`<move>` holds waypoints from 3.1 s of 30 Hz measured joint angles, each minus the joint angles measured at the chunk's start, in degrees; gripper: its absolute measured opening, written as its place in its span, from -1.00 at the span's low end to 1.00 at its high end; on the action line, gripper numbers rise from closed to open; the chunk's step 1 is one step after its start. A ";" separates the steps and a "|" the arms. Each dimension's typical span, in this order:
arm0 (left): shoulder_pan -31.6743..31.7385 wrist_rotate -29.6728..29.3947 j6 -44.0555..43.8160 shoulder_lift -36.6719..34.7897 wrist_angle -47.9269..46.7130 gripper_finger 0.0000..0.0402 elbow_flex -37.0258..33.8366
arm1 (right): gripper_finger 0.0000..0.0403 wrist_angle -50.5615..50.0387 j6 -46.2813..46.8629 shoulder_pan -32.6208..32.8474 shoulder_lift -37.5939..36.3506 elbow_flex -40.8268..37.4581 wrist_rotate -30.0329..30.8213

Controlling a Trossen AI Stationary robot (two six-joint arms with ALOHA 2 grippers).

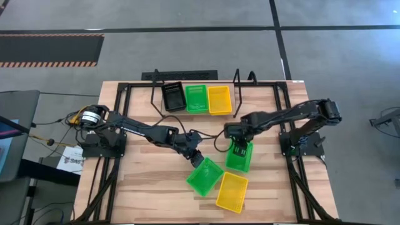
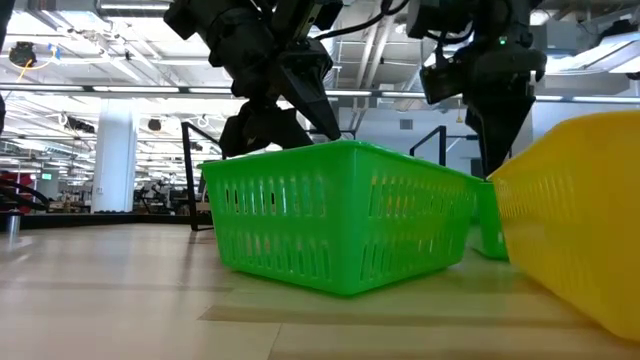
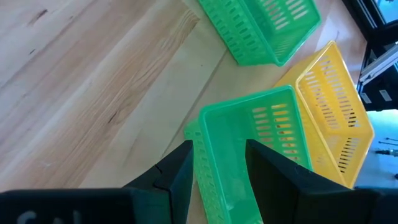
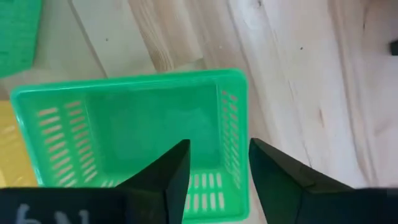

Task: Stack baskets on shelf by color
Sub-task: Stack the top green bin on top of the green bin on the shelf

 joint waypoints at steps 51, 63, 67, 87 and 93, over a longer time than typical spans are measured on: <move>-0.36 0.03 -0.04 0.02 -0.52 -0.34 0.00 | -0.07 10.80 -7.48 -4.93 2.38 -6.69 -1.91; -0.90 0.04 -0.09 0.02 -0.50 -0.34 0.00 | -0.08 12.52 -7.93 -4.94 2.38 -6.69 -1.75; -0.90 0.02 -0.07 0.02 -0.50 -0.34 0.00 | -0.08 13.45 -8.33 -5.05 2.35 -7.11 -1.46; -0.87 -0.24 -0.07 0.04 -0.48 -0.34 0.00 | -0.40 16.15 -2.86 -4.16 2.36 -14.29 -1.99; -1.36 0.11 0.51 0.04 -0.48 -0.34 0.00 | -0.92 16.06 -1.11 -3.89 2.31 -14.25 -2.18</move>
